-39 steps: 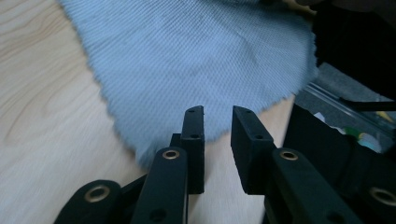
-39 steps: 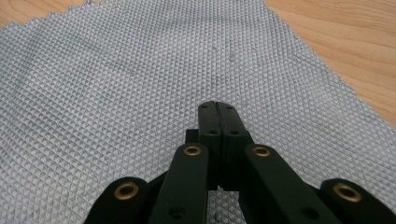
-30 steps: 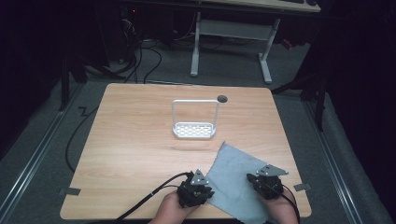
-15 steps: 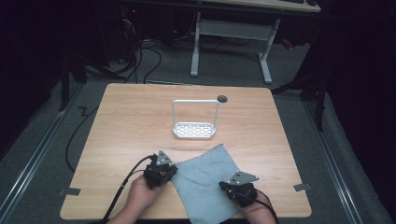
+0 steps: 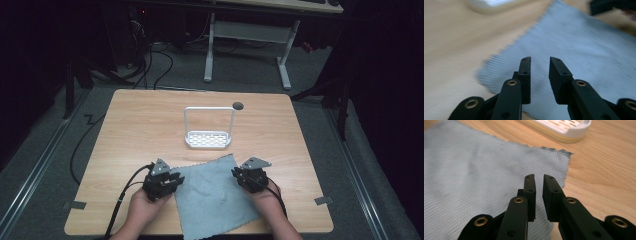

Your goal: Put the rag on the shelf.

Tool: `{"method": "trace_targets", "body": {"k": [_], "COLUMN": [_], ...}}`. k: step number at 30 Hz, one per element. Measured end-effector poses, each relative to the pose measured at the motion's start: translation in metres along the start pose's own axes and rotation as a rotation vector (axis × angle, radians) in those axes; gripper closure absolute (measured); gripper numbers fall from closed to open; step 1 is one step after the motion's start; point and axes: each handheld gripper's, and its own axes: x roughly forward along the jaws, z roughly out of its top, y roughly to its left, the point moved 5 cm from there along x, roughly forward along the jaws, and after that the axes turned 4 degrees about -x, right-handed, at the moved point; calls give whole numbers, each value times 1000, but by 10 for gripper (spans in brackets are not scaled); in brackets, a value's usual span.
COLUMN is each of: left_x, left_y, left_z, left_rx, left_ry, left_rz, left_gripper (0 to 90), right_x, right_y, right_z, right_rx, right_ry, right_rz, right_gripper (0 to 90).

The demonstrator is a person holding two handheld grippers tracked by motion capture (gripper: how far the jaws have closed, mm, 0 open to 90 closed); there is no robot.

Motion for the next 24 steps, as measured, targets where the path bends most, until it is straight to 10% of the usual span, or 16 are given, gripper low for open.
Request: {"method": "trace_targets", "body": {"k": [5, 18, 24], "left_x": [13, -14, -19], "left_y": [-10, 10, 20], "left_z": [-12, -32, -24], "left_rx": [59, 6, -30], "left_ry": [60, 47, -29], "left_rz": [-20, -23, 13], "left_gripper": [694, 726, 647], "right_x": [16, -30, -43], "right_y": [-6, 34, 23], "right_z": [-2, -42, -35], "right_rx": [7, -36, 5], "right_ry": [45, 9, -74], "right_rz": [-9, 75, 58], "right_gripper": [815, 805, 696]}}
